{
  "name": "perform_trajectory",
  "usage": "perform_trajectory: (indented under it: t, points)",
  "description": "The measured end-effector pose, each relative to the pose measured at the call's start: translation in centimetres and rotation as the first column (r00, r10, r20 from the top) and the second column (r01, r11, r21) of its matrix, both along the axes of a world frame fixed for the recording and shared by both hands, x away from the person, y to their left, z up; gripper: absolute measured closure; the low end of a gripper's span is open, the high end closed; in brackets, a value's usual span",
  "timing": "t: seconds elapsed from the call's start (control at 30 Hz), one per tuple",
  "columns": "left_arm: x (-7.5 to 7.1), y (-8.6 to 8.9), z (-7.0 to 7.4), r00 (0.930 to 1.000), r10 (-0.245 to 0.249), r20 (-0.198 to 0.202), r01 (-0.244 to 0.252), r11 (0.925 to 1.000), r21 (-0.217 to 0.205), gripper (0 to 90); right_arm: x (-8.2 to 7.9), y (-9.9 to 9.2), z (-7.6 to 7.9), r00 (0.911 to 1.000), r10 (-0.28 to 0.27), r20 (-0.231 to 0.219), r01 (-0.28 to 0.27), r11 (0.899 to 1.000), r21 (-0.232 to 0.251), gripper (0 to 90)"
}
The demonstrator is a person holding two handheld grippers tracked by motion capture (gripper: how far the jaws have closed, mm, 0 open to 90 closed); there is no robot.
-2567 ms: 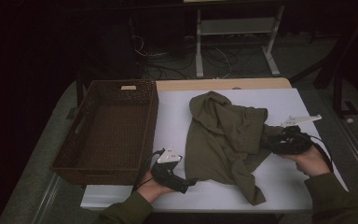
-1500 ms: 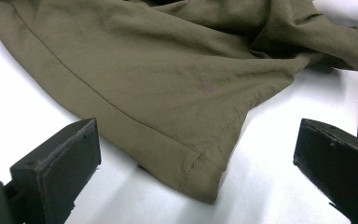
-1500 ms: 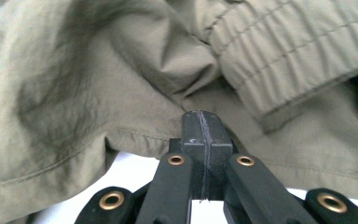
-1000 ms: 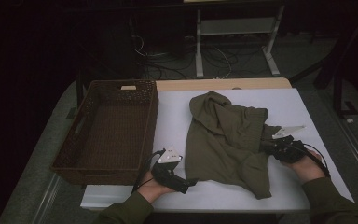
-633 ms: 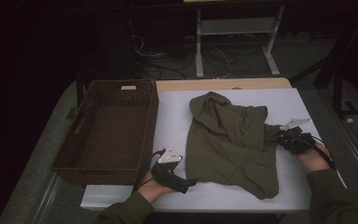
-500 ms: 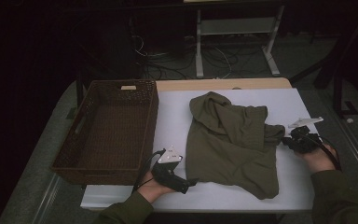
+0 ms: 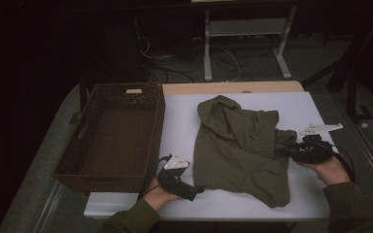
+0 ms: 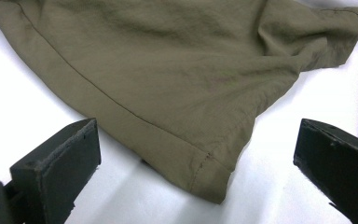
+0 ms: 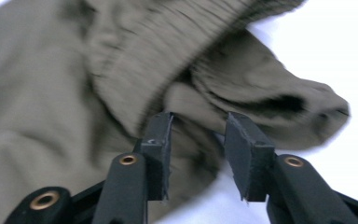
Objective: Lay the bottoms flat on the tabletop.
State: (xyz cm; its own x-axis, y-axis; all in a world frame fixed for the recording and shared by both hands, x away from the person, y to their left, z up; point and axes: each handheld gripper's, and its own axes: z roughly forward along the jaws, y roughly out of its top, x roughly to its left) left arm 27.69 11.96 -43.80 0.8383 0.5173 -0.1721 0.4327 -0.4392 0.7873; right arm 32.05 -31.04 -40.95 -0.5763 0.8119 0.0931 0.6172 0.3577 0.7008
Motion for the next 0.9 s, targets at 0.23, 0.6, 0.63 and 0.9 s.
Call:
perform_trajectory:
  t: [0.23,0.6,0.63,0.9]
  points:
    - [0.0,0.0,0.0,1.0,0.0,-0.001,0.0,1.0,0.001,0.0,-0.6,2.7,0.2,0.9925,0.122,-0.006,-0.121,0.992,0.034,53.0]
    - [0.0,-0.1,-0.1,1.0,-0.004,-0.001,0.004,1.0,0.004,0.0,-0.2,6.6,-1.2,0.9684,0.247,-0.037,-0.247,0.969,-0.011,49.5]
    - [0.0,-0.1,-0.1,1.0,-0.004,-0.001,0.004,1.0,0.005,0.0,0.0,6.9,-1.3,0.9667,0.253,-0.039,-0.254,0.967,-0.013,49.5]
    - [0.0,-0.1,-0.1,1.0,-0.004,-0.001,0.004,1.0,0.004,0.0,1.3,9.0,-2.1,0.9532,0.297,-0.059,-0.299,0.954,-0.028,50.1]
